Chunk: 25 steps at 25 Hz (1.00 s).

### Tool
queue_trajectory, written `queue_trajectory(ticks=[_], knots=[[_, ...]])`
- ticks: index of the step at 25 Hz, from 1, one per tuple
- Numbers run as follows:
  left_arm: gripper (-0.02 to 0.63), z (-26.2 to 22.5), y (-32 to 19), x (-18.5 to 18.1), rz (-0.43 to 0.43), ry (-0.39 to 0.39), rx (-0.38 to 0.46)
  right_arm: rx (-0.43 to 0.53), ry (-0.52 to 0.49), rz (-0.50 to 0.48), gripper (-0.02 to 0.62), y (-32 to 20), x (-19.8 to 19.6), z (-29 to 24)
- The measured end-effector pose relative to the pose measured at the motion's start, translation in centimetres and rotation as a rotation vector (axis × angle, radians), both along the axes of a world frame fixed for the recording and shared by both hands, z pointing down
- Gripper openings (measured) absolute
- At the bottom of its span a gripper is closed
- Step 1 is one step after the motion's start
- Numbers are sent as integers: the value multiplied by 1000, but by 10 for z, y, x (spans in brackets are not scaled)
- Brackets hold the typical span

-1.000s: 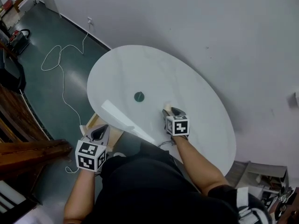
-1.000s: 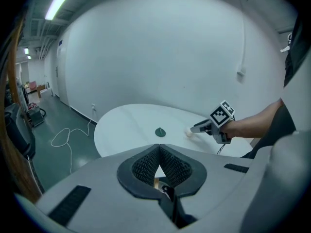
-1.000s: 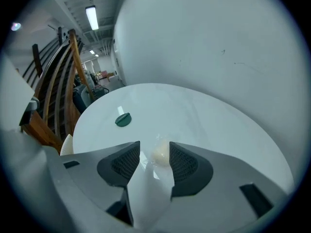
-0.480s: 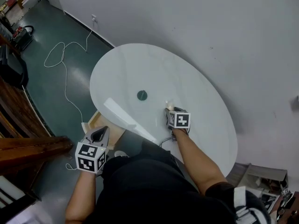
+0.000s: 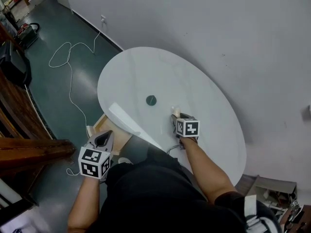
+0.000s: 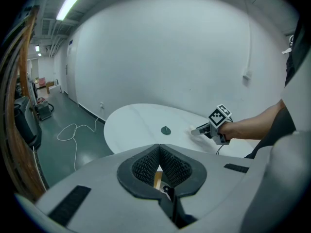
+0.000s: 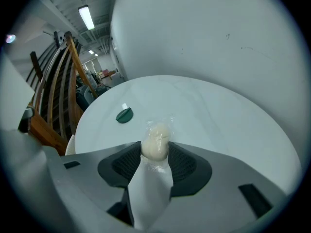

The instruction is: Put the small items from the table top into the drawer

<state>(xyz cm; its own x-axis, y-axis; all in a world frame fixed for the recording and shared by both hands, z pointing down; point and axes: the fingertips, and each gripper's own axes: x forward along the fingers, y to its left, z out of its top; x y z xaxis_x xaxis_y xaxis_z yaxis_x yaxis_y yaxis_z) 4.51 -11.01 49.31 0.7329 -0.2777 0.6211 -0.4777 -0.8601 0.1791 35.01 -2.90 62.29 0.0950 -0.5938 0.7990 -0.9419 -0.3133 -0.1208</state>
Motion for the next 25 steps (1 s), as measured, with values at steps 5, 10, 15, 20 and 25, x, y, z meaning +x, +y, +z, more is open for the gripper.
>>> queue_trajectory(ticks=[5, 10, 15, 20, 25], knots=[[14, 0, -5, -11, -29, 12, 6, 75, -12, -114, 173, -23, -38, -28], [14, 2, -8, -29, -77, 16, 8, 135, -39, -242, 172, -49, -90, -51], [14, 6, -10, -53, -145, 12, 3, 152, -68, -389, 173, -72, -154, -52], [14, 8, -9, -97, -233, 3, 0, 139, -92, -532, 173, -85, -217, -47], [14, 13, -5, -125, -335, 5, -6, 140, -104, -650, 173, -99, -252, -47]])
